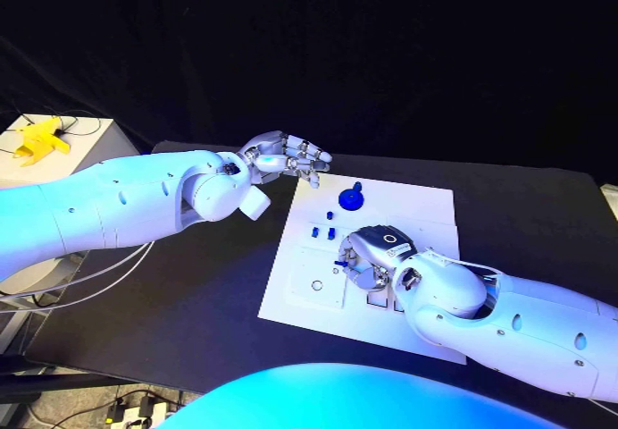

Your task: Assemble the parts on the task board

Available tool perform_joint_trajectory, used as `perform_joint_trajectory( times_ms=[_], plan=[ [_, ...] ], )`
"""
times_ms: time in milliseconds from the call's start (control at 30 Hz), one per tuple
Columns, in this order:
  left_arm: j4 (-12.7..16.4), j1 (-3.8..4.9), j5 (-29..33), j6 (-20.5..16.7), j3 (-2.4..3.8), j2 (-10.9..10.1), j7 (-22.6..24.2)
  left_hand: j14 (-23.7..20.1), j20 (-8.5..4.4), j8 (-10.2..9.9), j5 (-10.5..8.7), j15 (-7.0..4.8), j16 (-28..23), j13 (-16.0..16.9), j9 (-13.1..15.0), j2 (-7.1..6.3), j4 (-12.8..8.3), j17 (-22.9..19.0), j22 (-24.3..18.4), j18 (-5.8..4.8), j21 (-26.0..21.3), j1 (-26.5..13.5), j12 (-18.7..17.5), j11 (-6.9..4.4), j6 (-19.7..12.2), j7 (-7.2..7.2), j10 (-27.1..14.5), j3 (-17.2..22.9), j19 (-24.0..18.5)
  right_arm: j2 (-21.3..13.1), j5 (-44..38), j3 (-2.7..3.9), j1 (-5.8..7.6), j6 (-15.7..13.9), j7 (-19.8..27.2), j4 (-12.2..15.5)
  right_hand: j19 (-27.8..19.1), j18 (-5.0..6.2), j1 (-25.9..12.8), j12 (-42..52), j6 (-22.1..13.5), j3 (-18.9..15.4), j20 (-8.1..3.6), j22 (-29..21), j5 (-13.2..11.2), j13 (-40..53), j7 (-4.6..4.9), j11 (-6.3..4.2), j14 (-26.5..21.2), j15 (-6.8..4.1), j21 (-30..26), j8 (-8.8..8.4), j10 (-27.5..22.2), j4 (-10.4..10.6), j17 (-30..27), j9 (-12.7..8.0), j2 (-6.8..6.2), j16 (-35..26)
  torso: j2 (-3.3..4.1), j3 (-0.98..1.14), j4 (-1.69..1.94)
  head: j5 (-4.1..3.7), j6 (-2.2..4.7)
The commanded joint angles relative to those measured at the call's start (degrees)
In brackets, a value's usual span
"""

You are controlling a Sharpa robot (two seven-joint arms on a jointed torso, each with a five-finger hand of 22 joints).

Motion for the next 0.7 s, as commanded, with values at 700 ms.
perform_joint_trajectory(
  times_ms=[700],
  plan=[
    [0.1, 0.02, 0.0, 0.6, 0.03, 0.1, 0.2, 0.1, 0.09, -0.4, -0.01, 0.25, -0.3, 0.1, -0.1, 0.54, 0.4, 0.1, 0.1, 0.58, -0.3, 0.0, -0.3, 0.31, 0.0, 0.42, 0.0, -0.3, -0.1, -0.1, 0.6, -0.18, -0.20, -0.4, 2.7, -0.2, 2.3, -1.23, 0.1, 2.0, 4.3, 0.6, -0.64, 6.3, -2.6, 1.1, -2.41, -1.98, 1.8, -1.40, 4.6, 2.09, 2.7, 2.5, 4.7, 0.4, 2.30, 1.8, -0.01, -0.03, -0.01, 0.07, 0.00]
  ],
)
